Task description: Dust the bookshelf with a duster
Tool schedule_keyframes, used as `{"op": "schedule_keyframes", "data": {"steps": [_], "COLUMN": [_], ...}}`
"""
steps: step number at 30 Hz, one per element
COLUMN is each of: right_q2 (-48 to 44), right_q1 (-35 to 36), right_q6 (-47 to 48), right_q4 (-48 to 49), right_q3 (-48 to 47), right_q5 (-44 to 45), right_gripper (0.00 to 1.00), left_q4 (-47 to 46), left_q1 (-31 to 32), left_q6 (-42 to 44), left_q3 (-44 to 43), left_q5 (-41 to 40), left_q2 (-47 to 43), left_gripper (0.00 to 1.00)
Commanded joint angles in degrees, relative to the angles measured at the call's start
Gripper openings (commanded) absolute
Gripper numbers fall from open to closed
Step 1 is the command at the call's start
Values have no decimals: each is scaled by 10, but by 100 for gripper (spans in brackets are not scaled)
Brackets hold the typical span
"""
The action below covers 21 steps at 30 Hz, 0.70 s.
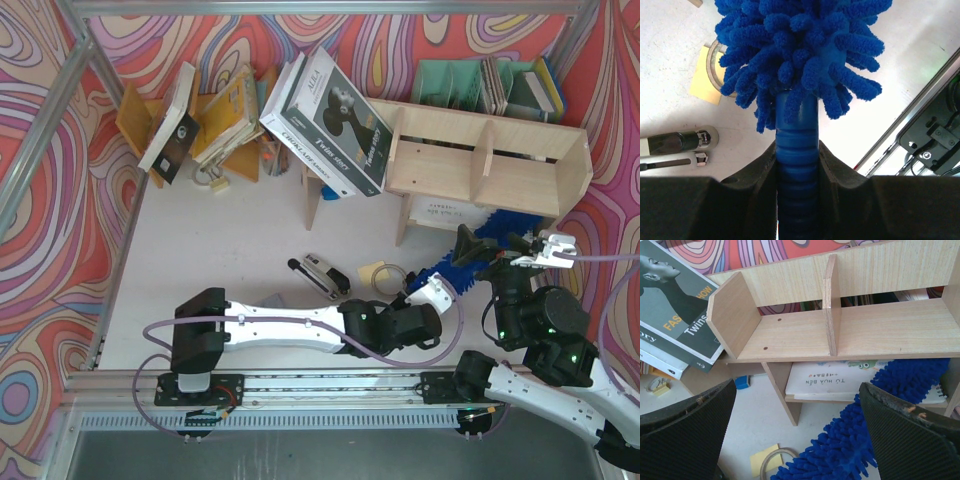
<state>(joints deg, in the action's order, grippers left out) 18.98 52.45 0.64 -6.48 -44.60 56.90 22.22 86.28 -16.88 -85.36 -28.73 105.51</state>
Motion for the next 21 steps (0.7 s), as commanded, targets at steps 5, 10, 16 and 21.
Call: {"op": "schedule_keyframes", "data": {"steps": [5, 10, 16, 21], "right_q2": [-4, -4, -3, -3], "right_q1": [-1, -1, -1, -1], "right_q6": [6, 5, 3, 2], "right_q4": [19, 19, 17, 18], "right_q3": [2, 2, 1, 2], "right_q5": [0, -1, -1, -3], "right_gripper": [99, 99, 99, 99], "left_q4": [-4, -25, -30, 8], "left_q1": [9, 9, 10, 10], "left_q6": [-13, -51, -131, -198], "left_q3": [23, 79, 139, 159], "left_q5": [-45, -110, -152, -170], "left_q2": [-37, -97, -149, -159], "left_gripper": [0, 0, 0, 0]}}
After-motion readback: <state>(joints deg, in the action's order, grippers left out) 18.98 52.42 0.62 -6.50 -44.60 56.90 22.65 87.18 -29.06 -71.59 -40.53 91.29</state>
